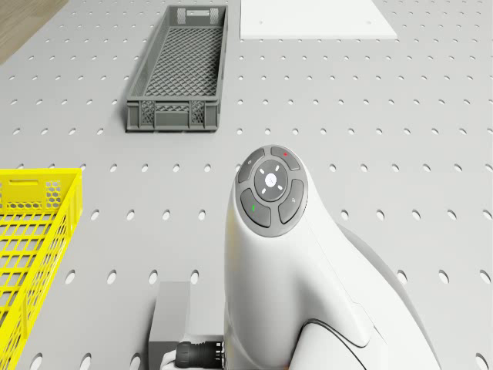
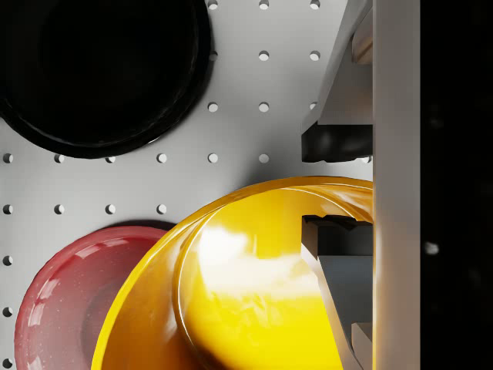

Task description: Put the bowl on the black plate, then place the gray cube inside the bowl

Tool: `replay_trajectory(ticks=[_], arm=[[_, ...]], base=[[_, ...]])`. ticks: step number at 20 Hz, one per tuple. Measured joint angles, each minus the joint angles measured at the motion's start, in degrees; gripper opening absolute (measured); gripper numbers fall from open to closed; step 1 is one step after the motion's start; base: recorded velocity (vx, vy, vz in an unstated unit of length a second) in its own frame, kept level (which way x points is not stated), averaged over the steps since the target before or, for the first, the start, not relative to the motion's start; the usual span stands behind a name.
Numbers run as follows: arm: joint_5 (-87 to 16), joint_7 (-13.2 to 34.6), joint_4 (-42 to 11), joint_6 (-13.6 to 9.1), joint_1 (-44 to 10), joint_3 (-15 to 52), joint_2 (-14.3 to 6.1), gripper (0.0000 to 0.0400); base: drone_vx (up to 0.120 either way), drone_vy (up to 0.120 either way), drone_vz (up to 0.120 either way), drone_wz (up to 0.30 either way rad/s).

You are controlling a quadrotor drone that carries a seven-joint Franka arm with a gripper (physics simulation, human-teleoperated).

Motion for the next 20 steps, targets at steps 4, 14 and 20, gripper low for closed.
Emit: replay_trajectory(ticks=[4, 14, 20], arm=[[0.05, 0.02, 0.01, 0.10, -0.03, 0.01, -0.11, 0.0100], [0.15, 0.08, 0.02, 0.33, -0.10, 0.03, -0.35, 0.0100], [0.20, 0.10, 0.02, 0.44, -0.14, 0.04, -0.48, 0.0100]], base=[[-0.120, 0.120, 0.000, 0.000], [-0.120, 0.120, -0.052, 0.000], [-0.120, 0.120, -0.013, 0.000]])
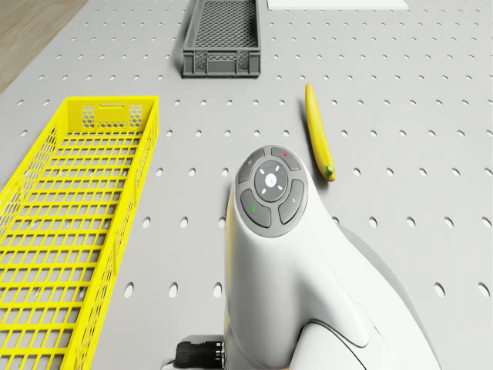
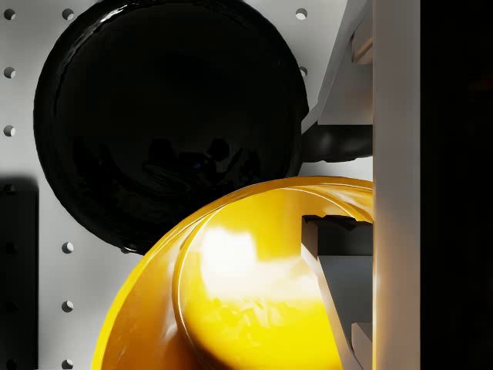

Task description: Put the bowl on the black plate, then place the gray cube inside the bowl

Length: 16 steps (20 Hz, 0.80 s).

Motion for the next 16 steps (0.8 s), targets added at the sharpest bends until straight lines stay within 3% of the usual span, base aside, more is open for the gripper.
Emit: replay_trajectory(ticks=[12, 16], arm=[[0.09, 0.05, 0.01, 0.20, -0.06, 0.02, -0.21, 0.0100], [0.11, 0.06, 0.01, 0.26, -0.08, 0.03, -0.28, 0.0100]], base=[[-0.120, 0.120, 0.000, 0.000], [0.000, 0.120, 0.000, 0.000]])
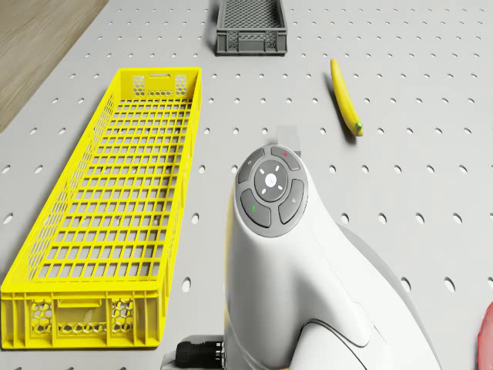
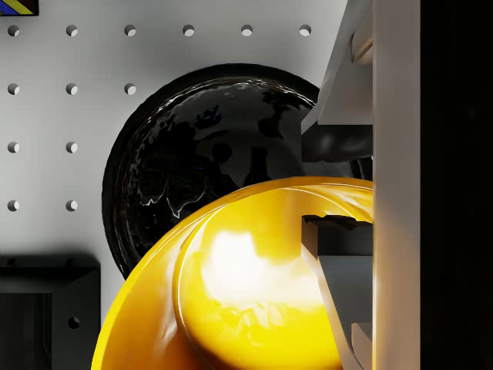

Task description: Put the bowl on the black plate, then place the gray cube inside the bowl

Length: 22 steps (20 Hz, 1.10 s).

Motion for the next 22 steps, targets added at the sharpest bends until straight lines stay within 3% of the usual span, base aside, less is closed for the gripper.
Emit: replay_trajectory(ticks=[6, 22], arm=[[0.03, 0.02, 0.01, 0.08, -0.02, 0.01, -0.08, 0.0100], [-6.72, -0.24, -0.10, 2.61, 1.11, -7.17, -0.39, 0.0100]], base=[[0.000, 0.120, -0.093, 0.000], [0.000, 0.000, 0.000, 0.000]])
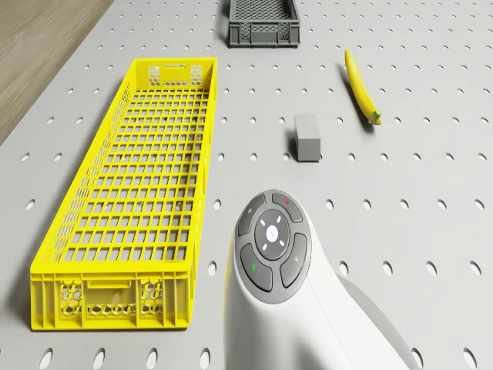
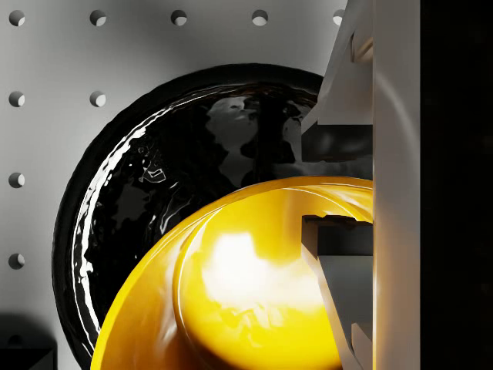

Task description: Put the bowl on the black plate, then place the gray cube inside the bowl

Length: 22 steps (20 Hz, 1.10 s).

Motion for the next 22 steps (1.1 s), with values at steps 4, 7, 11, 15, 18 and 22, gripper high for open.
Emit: replay_trajectory(ticks=[4, 7, 11, 15, 18, 22], arm=[[-1.17, 1.11, -0.07, -0.16, -0.88, -1.05, 0.48, 0.0100], [-1.70, 1.90, -0.13, -0.44, -1.55, -1.47, 0.88, 0.0258], [-1.91, 2.37, -0.25, -0.83, -1.88, -1.55, 1.27, 0.0348], [-1.45, 2.50, -0.57, -1.39, -1.79, -0.96, 1.53, 0.0381], [-1.33, 2.53, -0.69, -1.65, -1.73, -0.76, 1.69, 0.0391], [-1.29, 2.51, -0.76, -1.90, -1.65, -0.66, 1.89, 0.0397]], base=[[0.000, 0.000, 0.000, 0.000], [0.000, 0.000, 0.000, 0.000], [0.000, 0.000, 0.000, 0.000], [0.010, 0.000, 0.110, 0.000], [0.120, -0.120, 0.067, 0.000], [0.120, -0.120, 0.000, 0.000]])
